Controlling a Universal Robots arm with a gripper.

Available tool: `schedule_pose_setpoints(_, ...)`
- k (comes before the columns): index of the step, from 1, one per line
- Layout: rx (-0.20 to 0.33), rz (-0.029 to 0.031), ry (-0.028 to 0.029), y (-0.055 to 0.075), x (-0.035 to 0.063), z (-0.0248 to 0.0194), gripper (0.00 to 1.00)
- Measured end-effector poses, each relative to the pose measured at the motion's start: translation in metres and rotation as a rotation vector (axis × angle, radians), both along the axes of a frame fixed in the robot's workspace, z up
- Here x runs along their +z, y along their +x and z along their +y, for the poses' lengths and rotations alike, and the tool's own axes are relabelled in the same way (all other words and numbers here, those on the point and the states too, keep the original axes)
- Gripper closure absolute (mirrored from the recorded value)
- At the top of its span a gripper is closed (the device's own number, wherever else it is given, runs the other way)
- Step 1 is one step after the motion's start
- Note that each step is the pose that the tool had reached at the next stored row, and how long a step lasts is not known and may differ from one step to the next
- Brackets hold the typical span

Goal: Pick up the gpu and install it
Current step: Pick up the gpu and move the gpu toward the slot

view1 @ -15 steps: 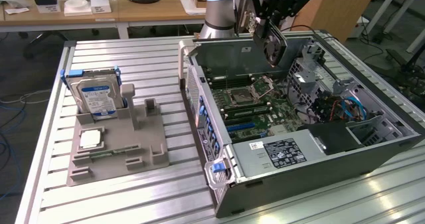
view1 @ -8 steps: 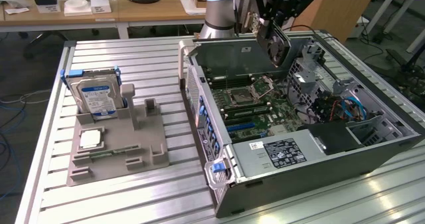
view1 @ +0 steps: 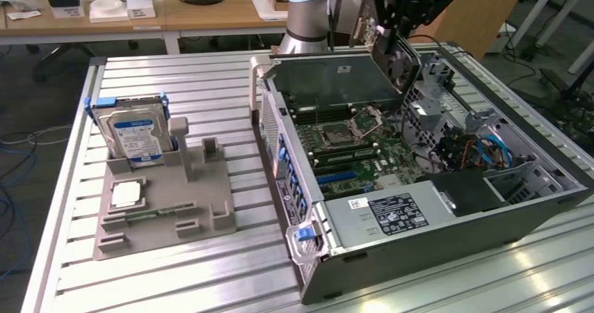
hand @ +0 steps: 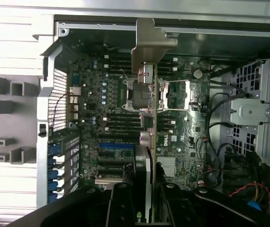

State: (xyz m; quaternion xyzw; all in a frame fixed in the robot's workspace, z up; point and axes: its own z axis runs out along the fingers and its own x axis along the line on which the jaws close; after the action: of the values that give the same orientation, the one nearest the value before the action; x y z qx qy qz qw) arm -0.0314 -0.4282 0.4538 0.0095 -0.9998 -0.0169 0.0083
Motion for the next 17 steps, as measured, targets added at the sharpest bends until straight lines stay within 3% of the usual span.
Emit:
schedule_pose_setpoints(9,0.0,0.0001,-0.0001,0.034,-0.0031,0.0003,0.73)
schedule_pose_setpoints(17,0.0,0.0001,-0.0001,0.035,-0.0031,0.0003,0.73)
